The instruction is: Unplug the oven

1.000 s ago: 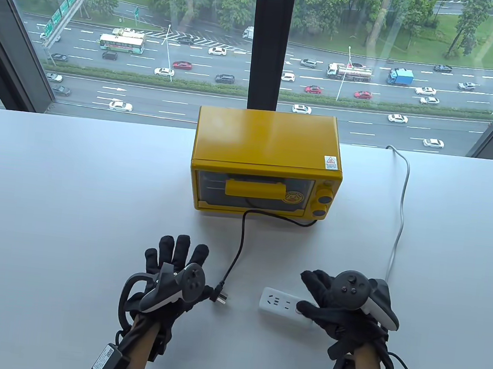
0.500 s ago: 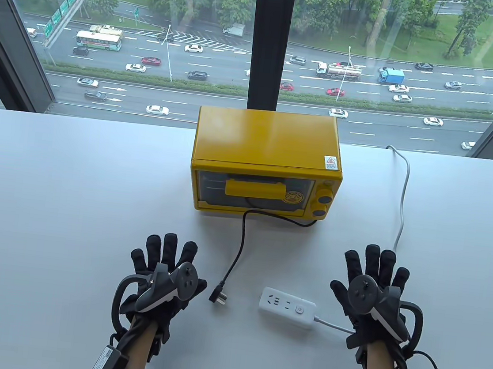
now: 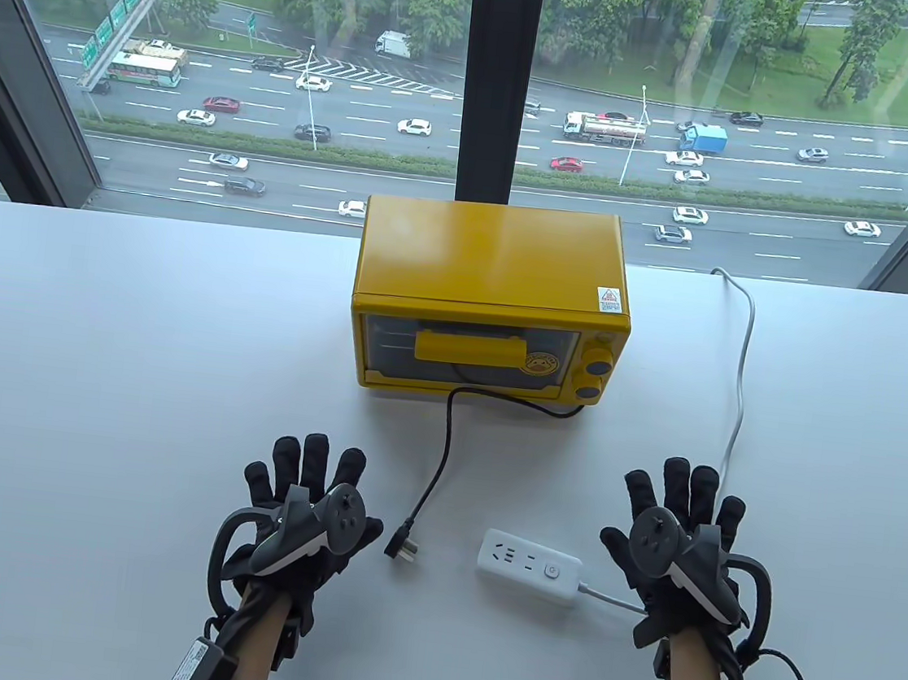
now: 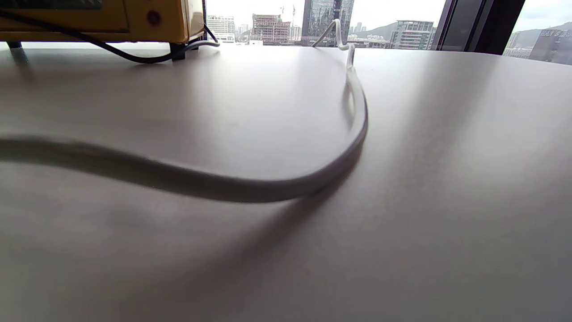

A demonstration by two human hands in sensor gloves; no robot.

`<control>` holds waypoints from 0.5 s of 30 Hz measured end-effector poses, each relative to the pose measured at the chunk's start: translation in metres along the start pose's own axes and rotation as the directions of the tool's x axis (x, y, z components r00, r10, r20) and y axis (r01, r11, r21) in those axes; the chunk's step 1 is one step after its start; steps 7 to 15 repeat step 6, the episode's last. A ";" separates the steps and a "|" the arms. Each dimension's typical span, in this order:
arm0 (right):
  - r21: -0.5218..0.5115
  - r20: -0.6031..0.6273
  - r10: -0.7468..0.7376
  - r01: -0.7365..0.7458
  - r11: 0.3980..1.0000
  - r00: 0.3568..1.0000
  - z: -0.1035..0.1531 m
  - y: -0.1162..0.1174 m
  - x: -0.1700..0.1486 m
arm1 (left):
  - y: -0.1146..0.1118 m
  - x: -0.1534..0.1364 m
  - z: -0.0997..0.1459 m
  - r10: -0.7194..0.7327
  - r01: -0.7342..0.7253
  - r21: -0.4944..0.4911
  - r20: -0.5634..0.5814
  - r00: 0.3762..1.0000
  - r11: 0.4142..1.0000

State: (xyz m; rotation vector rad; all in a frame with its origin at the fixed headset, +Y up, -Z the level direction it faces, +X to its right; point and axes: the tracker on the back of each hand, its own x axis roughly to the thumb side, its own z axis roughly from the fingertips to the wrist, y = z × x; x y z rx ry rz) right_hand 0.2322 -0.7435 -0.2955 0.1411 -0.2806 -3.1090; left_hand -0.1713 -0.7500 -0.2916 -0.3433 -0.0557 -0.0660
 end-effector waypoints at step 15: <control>0.009 -0.003 0.003 -0.003 1.000 1.000 0.000 0.000 0.000 | -0.001 0.002 -0.001 -0.035 0.035 -0.010 -0.006 0.999 0.999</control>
